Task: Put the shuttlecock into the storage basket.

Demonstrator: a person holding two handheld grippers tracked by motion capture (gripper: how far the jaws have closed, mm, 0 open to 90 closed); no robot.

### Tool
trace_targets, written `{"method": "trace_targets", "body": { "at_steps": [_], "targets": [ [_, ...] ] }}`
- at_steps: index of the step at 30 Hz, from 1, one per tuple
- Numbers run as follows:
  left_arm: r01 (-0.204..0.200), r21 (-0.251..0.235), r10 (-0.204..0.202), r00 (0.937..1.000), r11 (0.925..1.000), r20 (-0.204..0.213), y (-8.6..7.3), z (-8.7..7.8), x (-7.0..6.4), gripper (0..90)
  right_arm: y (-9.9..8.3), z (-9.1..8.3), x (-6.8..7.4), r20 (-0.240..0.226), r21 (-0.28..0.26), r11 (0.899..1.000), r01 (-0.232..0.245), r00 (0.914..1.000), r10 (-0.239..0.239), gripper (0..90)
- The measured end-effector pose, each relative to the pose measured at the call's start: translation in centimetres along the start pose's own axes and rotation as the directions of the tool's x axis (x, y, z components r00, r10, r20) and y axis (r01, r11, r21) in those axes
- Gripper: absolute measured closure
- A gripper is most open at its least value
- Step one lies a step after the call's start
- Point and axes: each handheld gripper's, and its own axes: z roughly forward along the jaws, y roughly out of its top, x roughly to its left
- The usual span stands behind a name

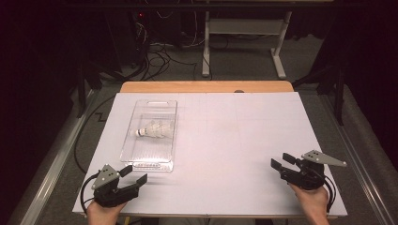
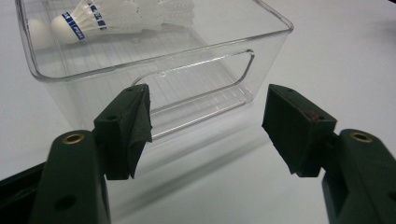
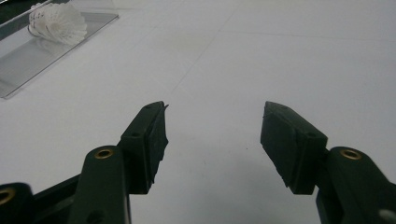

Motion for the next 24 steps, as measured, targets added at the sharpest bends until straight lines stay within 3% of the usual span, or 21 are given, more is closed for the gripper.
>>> {"method": "trace_targets", "body": {
  "at_steps": [24],
  "targets": [
    [0.020, -0.007, -0.020, 0.9997, 0.9998, 0.013, 0.2, 0.1, 0.6, 33.0, -2.6, -2.5, -1.0, 0.032, -0.065, 0.998, 0.003, 0.9995, -0.001, 36.5]
  ]
}}
